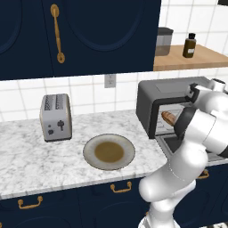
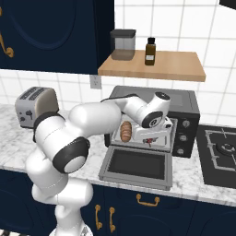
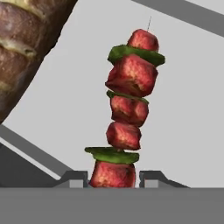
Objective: Pick up the kebab skewer and baguette bread, and place them inside the toaster oven. Close the toaster oven door and start by setting the timer.
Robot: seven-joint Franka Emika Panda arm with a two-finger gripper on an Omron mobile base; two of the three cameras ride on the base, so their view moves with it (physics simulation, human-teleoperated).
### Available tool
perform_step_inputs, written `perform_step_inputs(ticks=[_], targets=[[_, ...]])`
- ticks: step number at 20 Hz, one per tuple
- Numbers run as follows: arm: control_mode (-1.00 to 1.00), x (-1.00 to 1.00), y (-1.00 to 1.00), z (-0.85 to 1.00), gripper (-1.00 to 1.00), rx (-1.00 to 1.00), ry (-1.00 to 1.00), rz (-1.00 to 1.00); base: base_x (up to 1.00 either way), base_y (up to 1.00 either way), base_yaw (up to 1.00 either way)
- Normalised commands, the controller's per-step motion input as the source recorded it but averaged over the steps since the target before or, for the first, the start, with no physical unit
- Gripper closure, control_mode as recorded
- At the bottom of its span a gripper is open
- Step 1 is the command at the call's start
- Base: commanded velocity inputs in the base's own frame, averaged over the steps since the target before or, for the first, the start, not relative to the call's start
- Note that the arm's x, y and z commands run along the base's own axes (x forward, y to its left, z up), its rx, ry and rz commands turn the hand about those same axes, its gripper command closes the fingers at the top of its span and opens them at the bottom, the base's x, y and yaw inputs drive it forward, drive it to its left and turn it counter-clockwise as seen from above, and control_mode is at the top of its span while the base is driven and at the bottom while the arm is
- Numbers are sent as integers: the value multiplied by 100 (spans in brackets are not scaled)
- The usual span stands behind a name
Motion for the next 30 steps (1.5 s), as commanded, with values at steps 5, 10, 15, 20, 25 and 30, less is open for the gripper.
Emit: perform_step_inputs(ticks=[5,10,15,20,25,30], targets=[[-100,0,0,4,-100,2,0,0,0,0,0],[-100,-33,0,43,-100,5,0,-1,0,0,0],[-100,-63,10,6,-100,2,7,-26,0,0,0],[-100,-40,20,-33,-100,4,16,-45,0,0,0],[-100,-54,1,-41,-100,0,0,-36,0,0,0],[-100,1,16,-32,-100,-2,0,-30,0,0,0]])
